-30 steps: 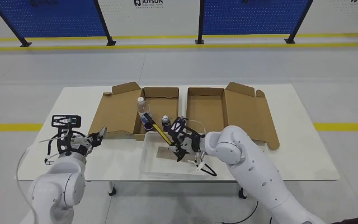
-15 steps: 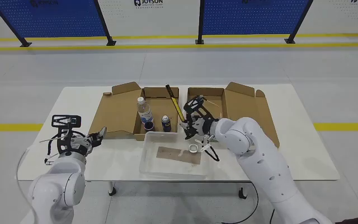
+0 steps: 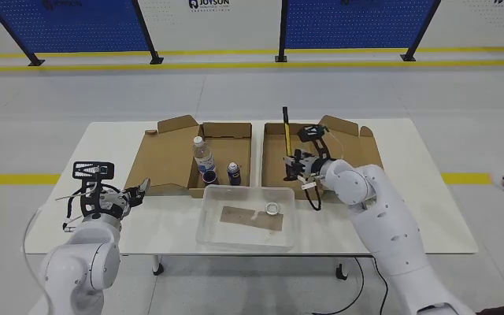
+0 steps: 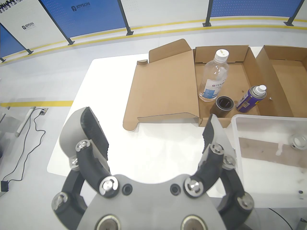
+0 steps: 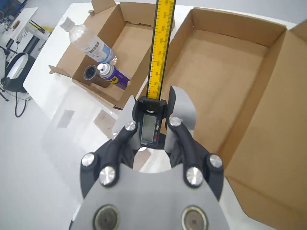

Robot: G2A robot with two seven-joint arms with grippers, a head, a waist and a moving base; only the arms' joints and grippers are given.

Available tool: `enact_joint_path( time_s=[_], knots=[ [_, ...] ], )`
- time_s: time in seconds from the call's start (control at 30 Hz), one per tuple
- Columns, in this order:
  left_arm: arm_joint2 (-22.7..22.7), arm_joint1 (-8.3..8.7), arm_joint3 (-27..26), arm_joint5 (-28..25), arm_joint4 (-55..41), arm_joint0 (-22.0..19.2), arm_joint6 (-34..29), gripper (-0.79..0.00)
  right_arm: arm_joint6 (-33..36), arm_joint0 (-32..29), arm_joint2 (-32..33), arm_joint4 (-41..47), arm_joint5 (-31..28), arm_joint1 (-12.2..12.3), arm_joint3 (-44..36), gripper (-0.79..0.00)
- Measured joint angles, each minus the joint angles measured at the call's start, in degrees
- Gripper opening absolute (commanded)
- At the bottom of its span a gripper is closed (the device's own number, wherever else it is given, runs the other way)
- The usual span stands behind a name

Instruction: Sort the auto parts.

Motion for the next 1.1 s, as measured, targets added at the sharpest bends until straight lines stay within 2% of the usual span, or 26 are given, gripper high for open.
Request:
enact_joint_path(
  time_s=[0.33, 0.73, 0.77, 0.83, 0.9, 0.93, 1.1],
  knots=[
    [0.00, 0.00, 0.00, 0.00, 0.00, 0.00, 0.00, 0.000, -4.67, -0.29, 3.83, 2.90, 2.53, 0.38, 6.02, -0.785],
    [0.00, 0.00, 0.00, 0.00, 0.00, 0.00, 0.00, 0.000, -2.05, 2.18, 2.09, 2.42, 4.39, 0.06, 11.45, -0.785],
    [0.00, 0.00, 0.00, 0.00, 0.00, 0.00, 0.00, 0.000, -1.71, 2.51, 1.84, 2.42, 4.44, 0.00, 12.05, -0.708],
    [0.00, 0.00, 0.00, 0.00, 0.00, 0.00, 0.00, 0.000, -1.27, 3.17, 1.39, 2.63, 4.59, -0.14, 13.17, -0.477],
    [0.00, 0.00, 0.00, 0.00, 0.00, 0.00, 0.00, 0.000, -1.01, 3.46, 1.00, 2.88, 4.59, -0.25, 13.65, -0.354],
    [0.00, 0.00, 0.00, 0.00, 0.00, 0.00, 0.00, 0.000, -0.86, 3.57, 0.76, 2.80, 4.58, -0.29, 13.73, -0.336],
    [0.00, 0.00, 0.00, 0.00, 0.00, 0.00, 0.00, 0.000, -0.25, 4.50, 0.56, 2.30, 3.40, -0.23, 15.07, -0.351]
  ],
)
